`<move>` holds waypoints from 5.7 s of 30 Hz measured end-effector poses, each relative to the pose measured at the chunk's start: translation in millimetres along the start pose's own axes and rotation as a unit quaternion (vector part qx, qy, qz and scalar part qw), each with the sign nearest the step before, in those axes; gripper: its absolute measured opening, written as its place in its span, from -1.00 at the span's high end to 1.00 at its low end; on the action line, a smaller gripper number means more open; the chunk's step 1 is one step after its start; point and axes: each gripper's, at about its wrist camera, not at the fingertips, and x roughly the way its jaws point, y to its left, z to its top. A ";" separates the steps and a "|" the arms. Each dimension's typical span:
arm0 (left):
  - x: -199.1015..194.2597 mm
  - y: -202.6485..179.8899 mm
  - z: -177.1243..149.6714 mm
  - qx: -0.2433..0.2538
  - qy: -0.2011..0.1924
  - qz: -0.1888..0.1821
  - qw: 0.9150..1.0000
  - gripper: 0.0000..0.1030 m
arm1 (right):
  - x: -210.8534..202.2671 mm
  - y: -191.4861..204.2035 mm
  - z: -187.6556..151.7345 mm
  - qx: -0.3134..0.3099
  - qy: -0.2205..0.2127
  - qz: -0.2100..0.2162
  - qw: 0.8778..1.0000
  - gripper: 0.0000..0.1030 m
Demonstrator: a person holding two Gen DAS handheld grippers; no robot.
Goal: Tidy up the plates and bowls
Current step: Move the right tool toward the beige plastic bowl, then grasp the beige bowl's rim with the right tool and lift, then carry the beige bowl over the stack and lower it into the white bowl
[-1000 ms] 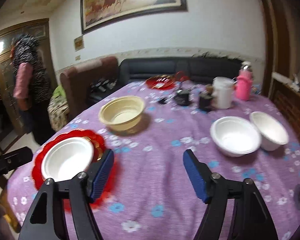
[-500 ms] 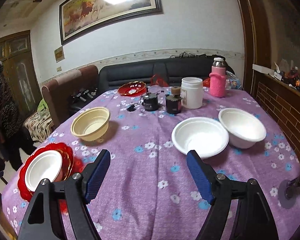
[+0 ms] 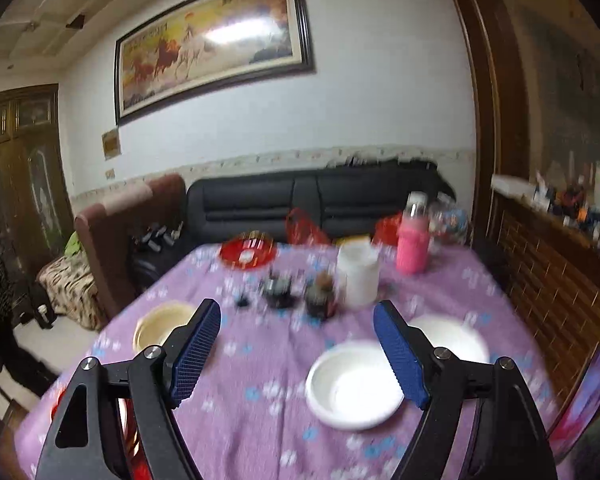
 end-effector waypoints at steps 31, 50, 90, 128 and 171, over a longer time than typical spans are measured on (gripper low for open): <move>353.2 60.9 -6.9 -0.111 0.296 0.015 0.948 -0.86 | 245.0 96.8 -58.2 0.066 0.265 0.115 0.955 -0.70; 433.8 55.0 -54.7 -0.112 0.382 -0.003 0.917 -0.26 | 311.5 141.9 -118.5 0.063 0.346 0.133 0.927 -0.46; 243.9 57.0 -49.8 -0.126 0.328 -0.043 0.935 0.35 | 141.9 197.5 -93.3 -0.012 0.286 0.205 0.936 0.59; 177.4 88.5 -100.0 -0.114 0.308 0.007 0.945 -0.24 | 115.7 225.2 -160.3 -0.042 0.329 0.228 0.915 -0.28; 178.9 118.3 -104.0 -0.182 0.299 -0.013 0.937 -0.37 | 106.6 210.3 -151.2 0.003 0.315 0.250 0.916 -0.29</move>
